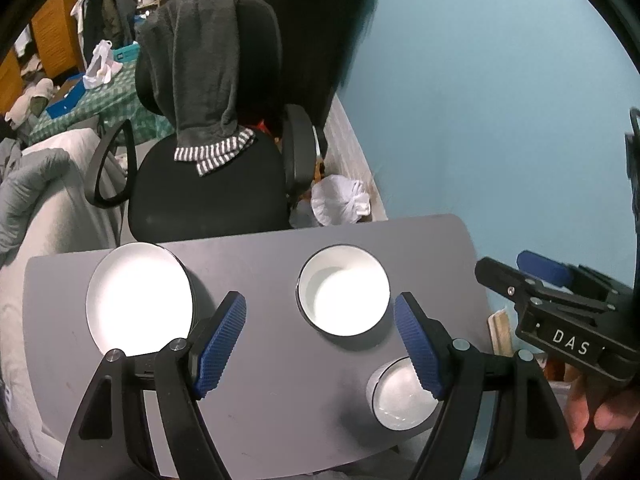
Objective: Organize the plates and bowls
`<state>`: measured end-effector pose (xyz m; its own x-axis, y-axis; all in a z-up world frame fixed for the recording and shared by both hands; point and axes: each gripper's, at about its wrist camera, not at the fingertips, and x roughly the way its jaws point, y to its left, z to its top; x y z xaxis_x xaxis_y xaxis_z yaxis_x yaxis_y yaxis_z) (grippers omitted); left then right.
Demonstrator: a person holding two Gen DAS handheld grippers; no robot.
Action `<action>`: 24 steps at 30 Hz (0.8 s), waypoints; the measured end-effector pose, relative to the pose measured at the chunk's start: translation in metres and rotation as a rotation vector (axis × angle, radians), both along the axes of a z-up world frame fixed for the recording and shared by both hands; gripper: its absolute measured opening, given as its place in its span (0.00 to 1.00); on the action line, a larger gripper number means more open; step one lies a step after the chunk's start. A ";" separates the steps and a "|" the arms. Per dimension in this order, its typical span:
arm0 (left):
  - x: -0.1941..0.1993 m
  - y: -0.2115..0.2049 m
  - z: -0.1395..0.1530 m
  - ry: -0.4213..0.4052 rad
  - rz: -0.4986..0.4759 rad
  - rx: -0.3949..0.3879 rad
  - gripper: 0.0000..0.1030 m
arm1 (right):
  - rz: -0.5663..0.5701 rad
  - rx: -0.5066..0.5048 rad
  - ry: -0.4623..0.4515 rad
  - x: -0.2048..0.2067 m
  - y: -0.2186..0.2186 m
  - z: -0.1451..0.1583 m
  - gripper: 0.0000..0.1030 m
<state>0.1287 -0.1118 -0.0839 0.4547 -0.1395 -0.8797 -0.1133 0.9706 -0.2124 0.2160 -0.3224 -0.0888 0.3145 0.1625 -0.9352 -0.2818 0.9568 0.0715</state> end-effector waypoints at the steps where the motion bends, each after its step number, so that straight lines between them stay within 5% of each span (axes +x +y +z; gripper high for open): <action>1: -0.001 0.001 0.004 -0.008 0.001 0.001 0.76 | -0.006 0.003 -0.005 -0.002 -0.001 0.003 0.62; 10: -0.015 0.002 0.026 -0.072 -0.026 0.022 0.79 | -0.055 0.009 -0.021 -0.016 -0.013 0.015 0.62; 24: -0.030 -0.026 0.014 -0.078 -0.175 0.047 0.79 | -0.175 -0.004 -0.002 -0.039 -0.042 0.013 0.62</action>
